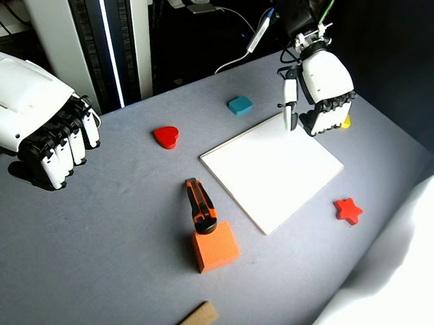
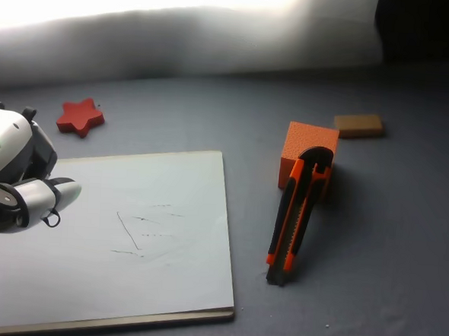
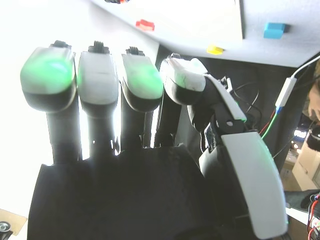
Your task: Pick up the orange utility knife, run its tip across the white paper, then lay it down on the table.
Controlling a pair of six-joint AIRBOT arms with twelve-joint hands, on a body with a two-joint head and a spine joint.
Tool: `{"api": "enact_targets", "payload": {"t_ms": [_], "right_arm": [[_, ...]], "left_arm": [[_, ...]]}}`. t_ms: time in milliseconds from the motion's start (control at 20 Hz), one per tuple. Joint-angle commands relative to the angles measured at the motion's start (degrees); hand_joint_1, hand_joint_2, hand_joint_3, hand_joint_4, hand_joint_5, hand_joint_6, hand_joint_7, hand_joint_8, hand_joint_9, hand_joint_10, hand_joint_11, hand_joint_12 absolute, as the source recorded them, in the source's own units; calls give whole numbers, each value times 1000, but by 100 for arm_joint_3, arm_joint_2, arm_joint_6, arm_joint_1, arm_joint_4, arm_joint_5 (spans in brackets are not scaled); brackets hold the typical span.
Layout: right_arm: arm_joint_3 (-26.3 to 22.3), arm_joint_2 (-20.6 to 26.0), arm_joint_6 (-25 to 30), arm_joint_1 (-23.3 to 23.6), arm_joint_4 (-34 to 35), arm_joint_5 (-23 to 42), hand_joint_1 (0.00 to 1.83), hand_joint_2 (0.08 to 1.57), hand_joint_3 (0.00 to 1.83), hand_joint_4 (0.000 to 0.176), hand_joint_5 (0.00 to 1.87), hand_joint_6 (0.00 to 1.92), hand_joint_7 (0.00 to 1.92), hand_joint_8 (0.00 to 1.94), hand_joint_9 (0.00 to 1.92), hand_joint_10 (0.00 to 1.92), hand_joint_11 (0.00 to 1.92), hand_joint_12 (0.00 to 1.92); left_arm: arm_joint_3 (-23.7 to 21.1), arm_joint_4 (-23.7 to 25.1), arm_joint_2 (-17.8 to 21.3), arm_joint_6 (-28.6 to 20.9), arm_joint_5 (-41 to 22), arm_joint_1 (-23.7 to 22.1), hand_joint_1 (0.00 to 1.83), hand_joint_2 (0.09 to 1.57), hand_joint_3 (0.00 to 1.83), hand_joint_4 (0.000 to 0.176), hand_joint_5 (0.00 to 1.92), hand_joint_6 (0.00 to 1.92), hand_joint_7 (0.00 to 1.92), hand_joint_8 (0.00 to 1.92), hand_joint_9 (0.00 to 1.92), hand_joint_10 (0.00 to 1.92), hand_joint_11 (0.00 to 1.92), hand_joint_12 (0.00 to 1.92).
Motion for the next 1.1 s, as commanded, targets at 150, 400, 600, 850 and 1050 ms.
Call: {"api": "enact_targets", "payload": {"t_ms": [150, 400, 600, 850, 1050], "right_arm": [[-58, -52, 29, 200, 110, 285, 211, 1199, 37, 0, 0, 0, 101, 0, 59, 95, 0, 340], [-5, -267, 87, 644, -6, -67, 252, 1189, 10, 0, 0, 0, 78, 0, 54, 64, 0, 317], [30, -584, 394, 1240, -709, -488, 1107, 1055, 0, 0, 0, 0, 0, 0, 0, 2, 0, 8], [377, -1234, 1205, 2258, -1326, -1504, 1247, 1005, 0, 0, 0, 0, 0, 0, 0, 0, 0, 0], [1017, -1478, 2862, 1621, -3652, 99, 1214, 1016, 0, 0, 0, 0, 0, 0, 0, 0, 0, 0]], "left_arm": [[-43, 21, 7, 115, -687, 4, 44, 1283, 10, 16, 31, 7, 67, 3, 34, 5, 0, 315], [-161, -264, -4, 219, -1030, 113, 41, 1293, 2, 17, 26, 4, 71, 3, 46, 6, 0, 383], [-319, -495, -4, 253, -1294, 252, 51, 1289, 0, 16, 42, 8, 76, 2, 52, 5, 0, 403], [-554, -724, -108, 282, -1578, 275, 33, 1289, 2, 15, 41, 1, 84, 0, 67, 4, 0, 477], [-662, -815, -308, 511, -1583, 198, 70, 1291, 1, 12, 46, 2, 89, 0, 64, 1, 0, 450]]}}
